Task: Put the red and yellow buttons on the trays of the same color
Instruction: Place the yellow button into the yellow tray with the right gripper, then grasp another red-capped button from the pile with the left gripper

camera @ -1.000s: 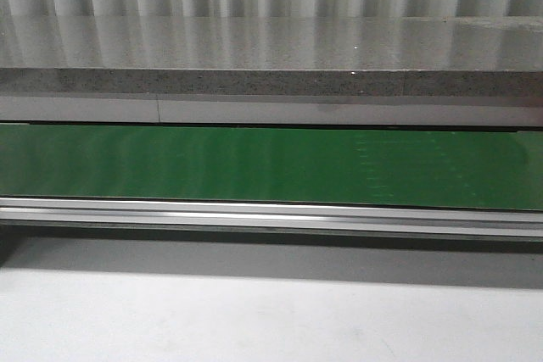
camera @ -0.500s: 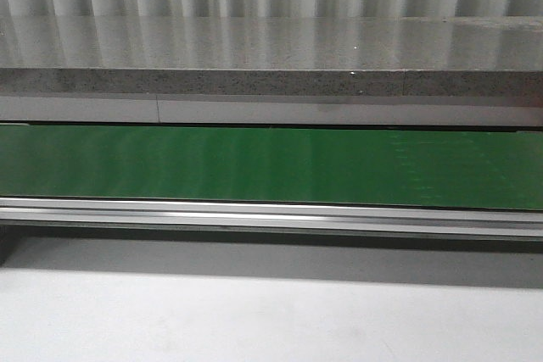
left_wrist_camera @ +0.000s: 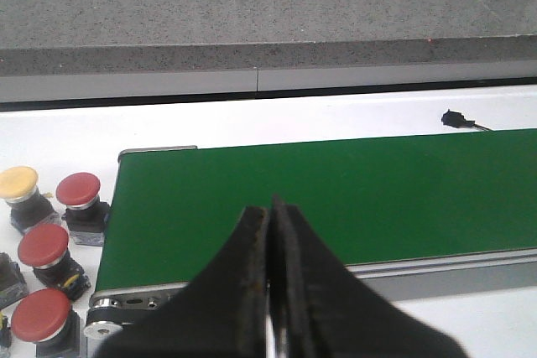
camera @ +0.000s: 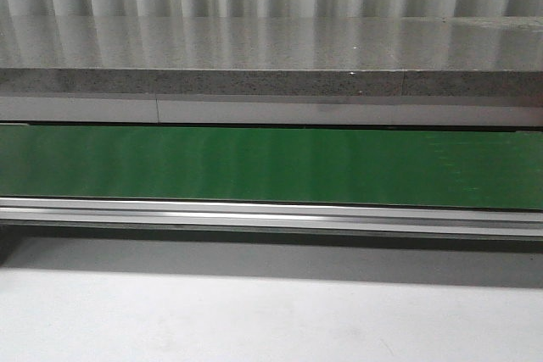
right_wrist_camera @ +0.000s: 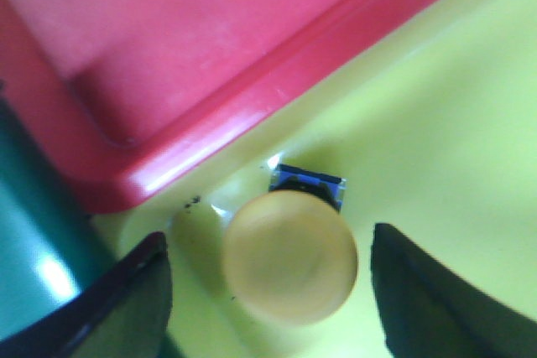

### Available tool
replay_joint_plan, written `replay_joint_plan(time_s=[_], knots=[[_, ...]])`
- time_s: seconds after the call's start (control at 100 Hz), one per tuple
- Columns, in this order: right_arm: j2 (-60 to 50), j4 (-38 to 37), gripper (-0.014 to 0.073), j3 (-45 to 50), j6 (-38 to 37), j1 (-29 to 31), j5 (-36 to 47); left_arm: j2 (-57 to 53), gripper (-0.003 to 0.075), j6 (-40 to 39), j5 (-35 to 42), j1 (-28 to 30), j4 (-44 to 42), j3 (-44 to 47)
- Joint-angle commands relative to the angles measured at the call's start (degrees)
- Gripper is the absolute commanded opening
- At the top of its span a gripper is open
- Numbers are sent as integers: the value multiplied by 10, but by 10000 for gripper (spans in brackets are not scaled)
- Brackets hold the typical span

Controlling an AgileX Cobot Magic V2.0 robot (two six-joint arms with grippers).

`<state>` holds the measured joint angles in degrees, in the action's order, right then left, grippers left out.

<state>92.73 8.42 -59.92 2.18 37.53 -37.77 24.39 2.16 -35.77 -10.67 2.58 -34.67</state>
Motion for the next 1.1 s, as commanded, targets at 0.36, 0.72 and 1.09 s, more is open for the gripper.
replay_joint_plan(time_s=[0.36, 0.72, 1.09], knots=[[-240, 5, -62, 20, 50, -125, -52, 4, -20, 1, 43, -5, 7, -14], [-420, 5, -65, 141, 90, -355, -9, 4, -20, 1, 43, -5, 7, -14], [-673, 5, -65, 285, 98, -424, 14, 4, -20, 1, 43, -5, 7, -14]])
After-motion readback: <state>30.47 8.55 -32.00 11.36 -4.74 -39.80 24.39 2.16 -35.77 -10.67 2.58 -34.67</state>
